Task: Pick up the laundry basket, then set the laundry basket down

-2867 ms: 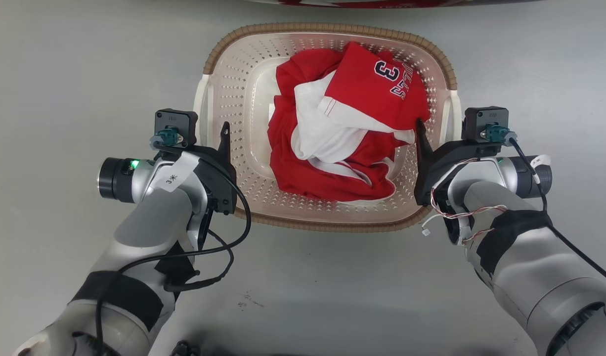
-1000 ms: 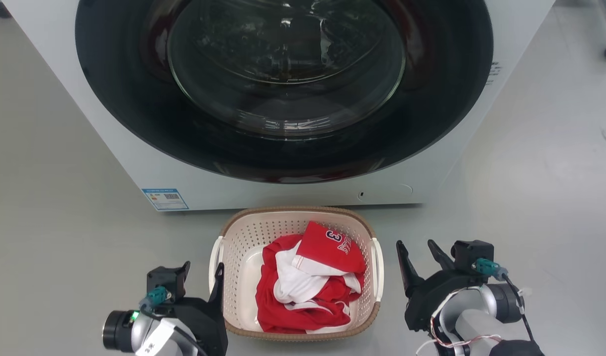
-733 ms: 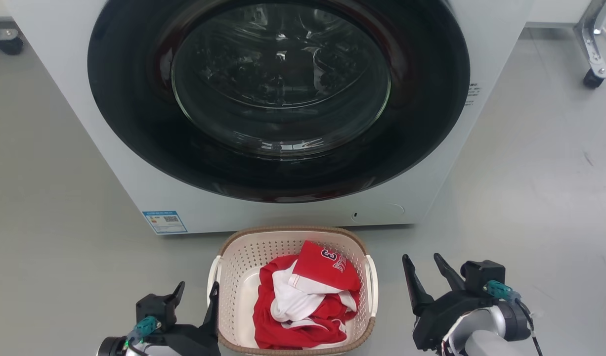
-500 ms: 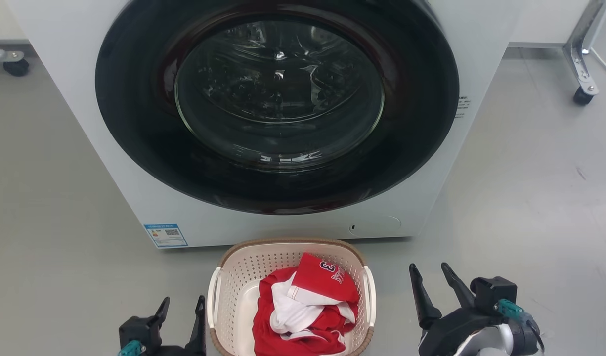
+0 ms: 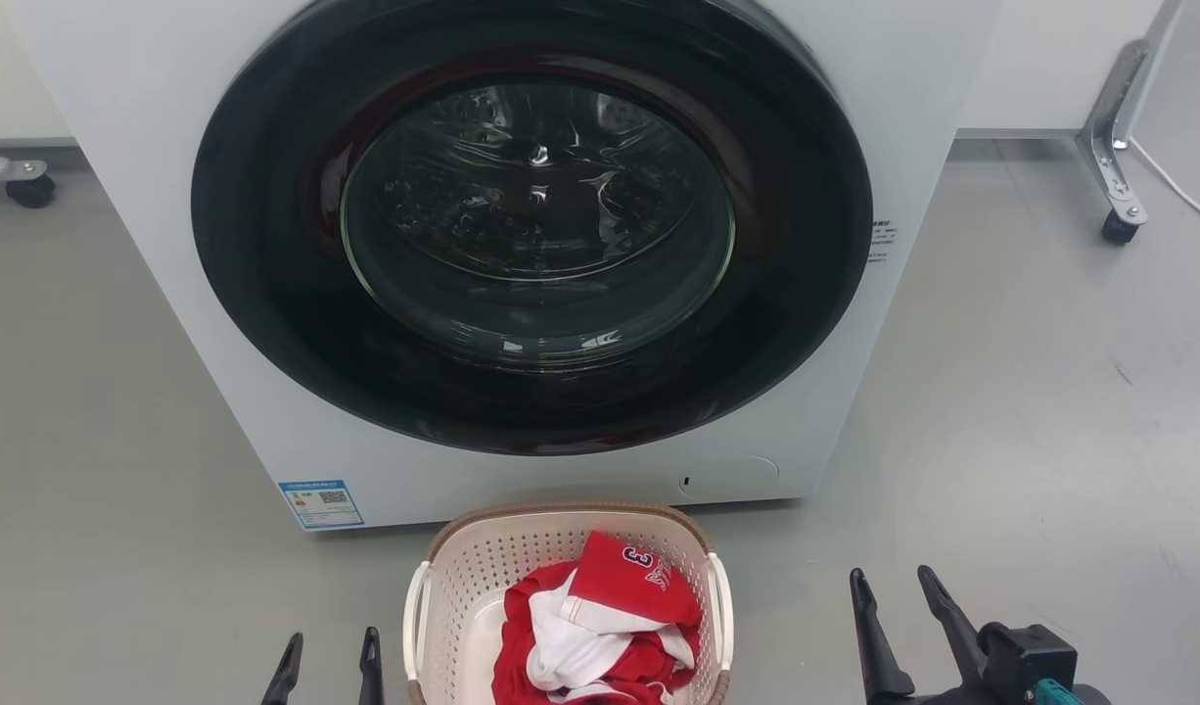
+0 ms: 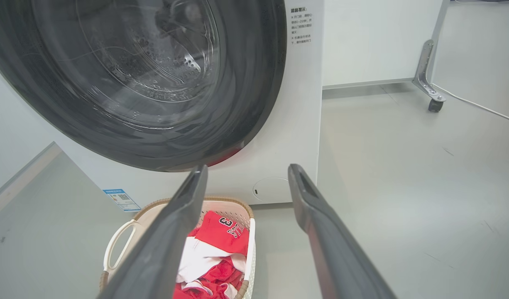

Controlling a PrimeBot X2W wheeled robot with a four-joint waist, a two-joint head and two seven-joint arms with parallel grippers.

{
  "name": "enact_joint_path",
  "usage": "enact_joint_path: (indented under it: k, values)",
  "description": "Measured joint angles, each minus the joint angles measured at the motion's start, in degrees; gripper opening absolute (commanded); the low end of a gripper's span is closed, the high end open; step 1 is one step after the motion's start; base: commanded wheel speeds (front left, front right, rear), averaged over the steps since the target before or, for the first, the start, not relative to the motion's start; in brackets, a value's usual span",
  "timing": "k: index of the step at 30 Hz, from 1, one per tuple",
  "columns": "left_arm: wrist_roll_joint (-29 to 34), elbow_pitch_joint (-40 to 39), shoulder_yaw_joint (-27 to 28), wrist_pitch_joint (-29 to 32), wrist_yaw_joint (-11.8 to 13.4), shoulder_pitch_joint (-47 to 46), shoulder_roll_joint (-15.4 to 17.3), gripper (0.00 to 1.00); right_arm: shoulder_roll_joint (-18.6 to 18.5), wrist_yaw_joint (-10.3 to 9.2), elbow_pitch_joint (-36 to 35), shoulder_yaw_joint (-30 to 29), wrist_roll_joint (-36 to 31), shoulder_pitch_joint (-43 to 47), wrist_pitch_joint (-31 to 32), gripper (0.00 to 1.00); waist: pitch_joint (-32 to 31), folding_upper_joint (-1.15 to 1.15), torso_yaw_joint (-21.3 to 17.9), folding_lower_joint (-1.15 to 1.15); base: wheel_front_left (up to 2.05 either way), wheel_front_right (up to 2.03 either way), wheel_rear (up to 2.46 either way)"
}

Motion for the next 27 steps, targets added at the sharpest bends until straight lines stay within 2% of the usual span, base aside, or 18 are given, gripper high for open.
enact_joint_path:
  k: [9,27]
  values:
    - [5.17,-7.35,3.98,0.00,-0.01,5.16,-1.59,1.00,1.48,0.00,-6.30,-4.24,-4.98,4.81,0.00,1.00,-0.65,0.01,-0.49,0.01,0.00,0.00,0.00]
    - [9.12,-15.68,5.17,0.00,-0.01,8.98,-3.00,1.00,3.05,0.00,-12.44,-6.97,-10.70,9.27,0.00,1.00,-1.50,0.01,-1.02,0.01,0.00,0.00,0.00]
